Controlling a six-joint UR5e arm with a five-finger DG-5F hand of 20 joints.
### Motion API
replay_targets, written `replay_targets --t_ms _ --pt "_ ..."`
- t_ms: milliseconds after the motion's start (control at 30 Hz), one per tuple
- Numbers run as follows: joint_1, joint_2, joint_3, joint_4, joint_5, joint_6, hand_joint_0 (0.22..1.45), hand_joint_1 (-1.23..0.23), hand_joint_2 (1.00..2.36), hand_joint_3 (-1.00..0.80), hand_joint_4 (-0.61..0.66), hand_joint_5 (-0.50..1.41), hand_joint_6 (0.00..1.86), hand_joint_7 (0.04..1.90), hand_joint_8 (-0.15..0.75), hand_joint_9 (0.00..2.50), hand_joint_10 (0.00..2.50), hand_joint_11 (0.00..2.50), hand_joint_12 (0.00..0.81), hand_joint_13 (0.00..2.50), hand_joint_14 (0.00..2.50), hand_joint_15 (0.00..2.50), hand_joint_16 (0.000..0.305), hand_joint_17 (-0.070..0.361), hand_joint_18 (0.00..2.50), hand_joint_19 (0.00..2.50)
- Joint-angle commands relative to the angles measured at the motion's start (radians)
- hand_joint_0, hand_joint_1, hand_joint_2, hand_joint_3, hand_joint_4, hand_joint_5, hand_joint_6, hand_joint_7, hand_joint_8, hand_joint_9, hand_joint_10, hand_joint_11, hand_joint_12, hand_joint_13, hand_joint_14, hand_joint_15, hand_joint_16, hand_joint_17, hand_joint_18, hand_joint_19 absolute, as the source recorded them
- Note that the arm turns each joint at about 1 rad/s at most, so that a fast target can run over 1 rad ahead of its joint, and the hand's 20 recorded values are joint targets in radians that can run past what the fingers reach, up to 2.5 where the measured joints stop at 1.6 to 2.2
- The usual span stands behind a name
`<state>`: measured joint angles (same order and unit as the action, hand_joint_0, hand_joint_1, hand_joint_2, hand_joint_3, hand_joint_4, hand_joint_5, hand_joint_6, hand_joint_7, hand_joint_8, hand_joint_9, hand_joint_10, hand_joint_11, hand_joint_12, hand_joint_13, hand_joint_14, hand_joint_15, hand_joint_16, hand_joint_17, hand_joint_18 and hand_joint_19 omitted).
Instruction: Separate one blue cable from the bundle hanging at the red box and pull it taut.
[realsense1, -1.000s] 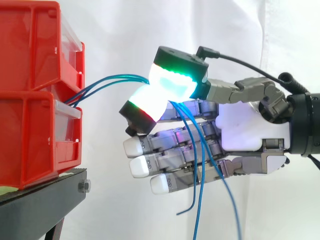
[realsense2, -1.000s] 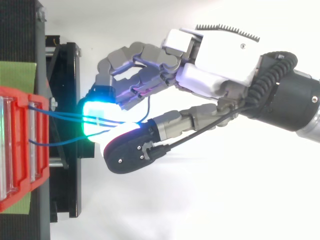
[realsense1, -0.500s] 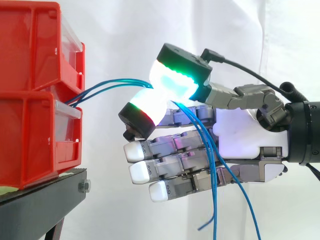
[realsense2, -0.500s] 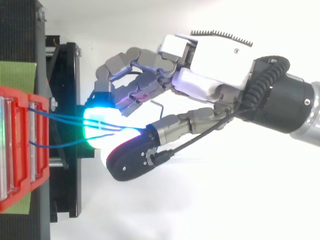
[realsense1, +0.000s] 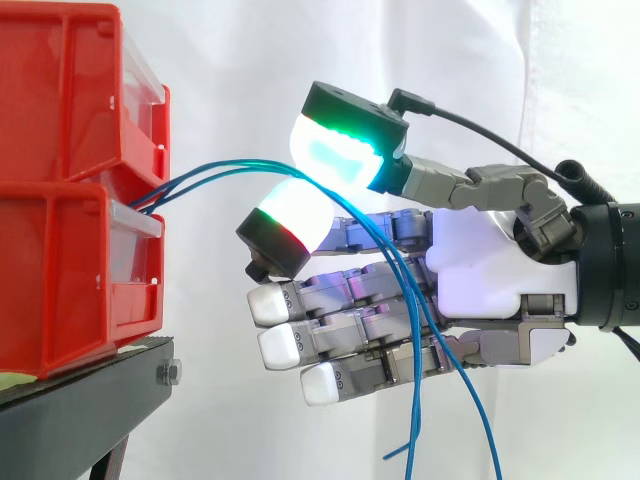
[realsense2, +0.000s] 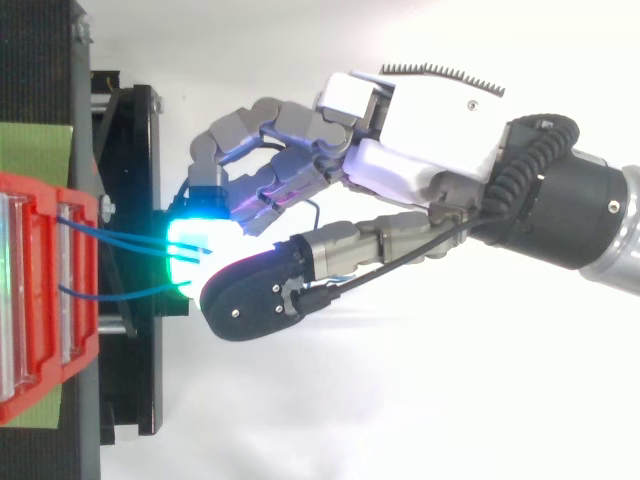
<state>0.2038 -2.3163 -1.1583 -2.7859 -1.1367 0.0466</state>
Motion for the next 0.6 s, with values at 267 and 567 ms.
replay_targets --t_ms 267,567 --pt "0.000 0.000 0.000 -0.004 0.000 0.001 0.64 -0.98 1.00 -0.50 0.08 -0.14 0.90 1.11 0.325 0.94 0.02 0.67 0.357 0.79 0.02 0.43 0.045 0.101 0.76 0.46" --pt "0.000 0.000 0.000 -0.009 -0.003 -0.001 0.46 -0.76 1.00 -0.50 0.13 -0.13 0.86 1.03 0.386 1.02 0.02 0.66 0.409 0.84 0.02 0.44 0.055 0.124 0.83 0.47"
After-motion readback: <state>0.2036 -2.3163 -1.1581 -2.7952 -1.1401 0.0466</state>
